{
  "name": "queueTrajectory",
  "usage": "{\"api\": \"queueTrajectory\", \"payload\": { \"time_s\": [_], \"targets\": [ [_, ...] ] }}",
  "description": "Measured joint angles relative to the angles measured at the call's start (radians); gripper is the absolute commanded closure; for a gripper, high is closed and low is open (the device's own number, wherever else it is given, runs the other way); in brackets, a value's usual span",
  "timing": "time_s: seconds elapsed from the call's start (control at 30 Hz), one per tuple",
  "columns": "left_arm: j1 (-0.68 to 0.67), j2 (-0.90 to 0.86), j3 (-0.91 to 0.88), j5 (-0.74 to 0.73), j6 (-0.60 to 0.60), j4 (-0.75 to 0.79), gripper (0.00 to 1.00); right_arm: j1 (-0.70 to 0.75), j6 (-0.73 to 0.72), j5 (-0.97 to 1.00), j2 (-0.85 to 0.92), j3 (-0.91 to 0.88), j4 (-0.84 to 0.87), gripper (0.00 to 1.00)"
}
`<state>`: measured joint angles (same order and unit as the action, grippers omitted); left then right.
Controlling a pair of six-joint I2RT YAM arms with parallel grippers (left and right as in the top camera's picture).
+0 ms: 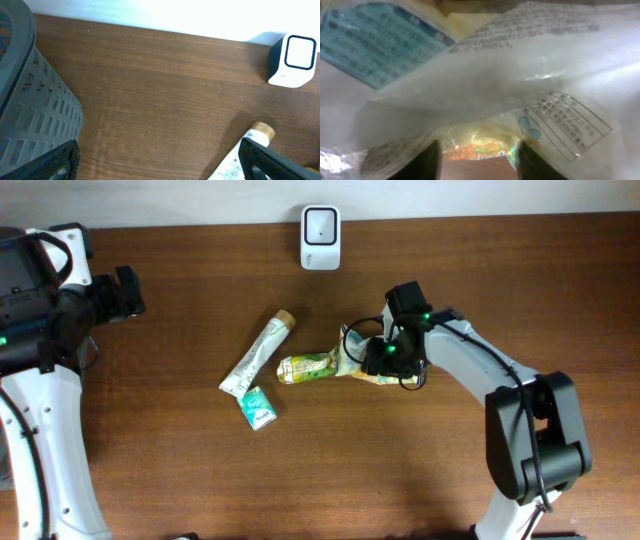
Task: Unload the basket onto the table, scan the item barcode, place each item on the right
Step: 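Reach the right gripper to the white-yellow bag and grasp its edge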
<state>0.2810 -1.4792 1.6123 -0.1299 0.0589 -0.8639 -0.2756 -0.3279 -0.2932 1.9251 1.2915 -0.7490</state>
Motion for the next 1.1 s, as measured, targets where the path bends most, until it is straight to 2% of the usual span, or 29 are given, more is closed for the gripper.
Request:
{"api": "queueTrajectory", "payload": {
  "time_s": [0.07, 0.13, 0.27, 0.37, 0.4, 0.43, 0.5, 0.57, 0.73, 0.77, 0.97, 1.1],
  "targets": [
    [0.0, 0.0, 0.0, 0.0, 0.0, 0.001, 0.01, 0.045, 0.064, 0.069, 0.002, 0.044, -0.124, 0.27],
    [0.0, 0.0, 0.0, 0.0, 0.0, 0.0, 0.01, 0.102, 0.106, 0.152, 0.002, 0.059, -0.158, 0.24],
    [0.0, 0.0, 0.0, 0.0, 0.0, 0.0, 0.01, 0.214, 0.251, 0.269, 0.002, 0.062, -0.061, 0.18],
    [0.0, 0.0, 0.0, 0.0, 0.0, 0.0, 0.01, 0.242, 0.315, 0.226, 0.01, 0.132, -0.117, 0.18],
    [0.0, 0.0, 0.0, 0.0, 0.0, 0.001, 0.01, 0.243, 0.326, 0.178, 0.011, 0.181, -0.156, 0.18],
    [0.0, 0.0, 0.0, 0.0, 0.0, 0.0, 0.01, 0.232, 0.336, 0.039, 0.01, 0.298, -0.199, 0.19],
    [0.0, 0.0, 0.0, 0.0, 0.0, 0.0, 0.01, 0.203, 0.323, -0.066, 0.008, 0.351, -0.207, 0.21],
    [0.0, 0.0, 0.0, 0.0, 0.0, 0.0, 0.01, 0.106, 0.276, -0.119, 0.009, 0.349, -0.209, 0.24],
    [0.0, 0.0, 0.0, 0.0, 0.0, 0.0, 0.01, -0.083, 0.147, -0.072, 0.03, 0.23, -0.205, 0.23],
    [0.0, 0.0, 0.0, 0.0, 0.0, 0.0, 0.01, -0.093, 0.131, -0.059, 0.04, 0.208, -0.205, 0.2],
    [0.0, 0.0, 0.0, 0.0, 0.0, 0.001, 0.01, -0.079, 0.103, 0.041, 0.045, 0.182, -0.364, 0.17],
    [0.0, 0.0, 0.0, 0.0, 0.0, 0.0, 0.01, 0.046, 0.12, 0.271, 0.045, 0.186, -0.471, 0.15]
  ]
}}
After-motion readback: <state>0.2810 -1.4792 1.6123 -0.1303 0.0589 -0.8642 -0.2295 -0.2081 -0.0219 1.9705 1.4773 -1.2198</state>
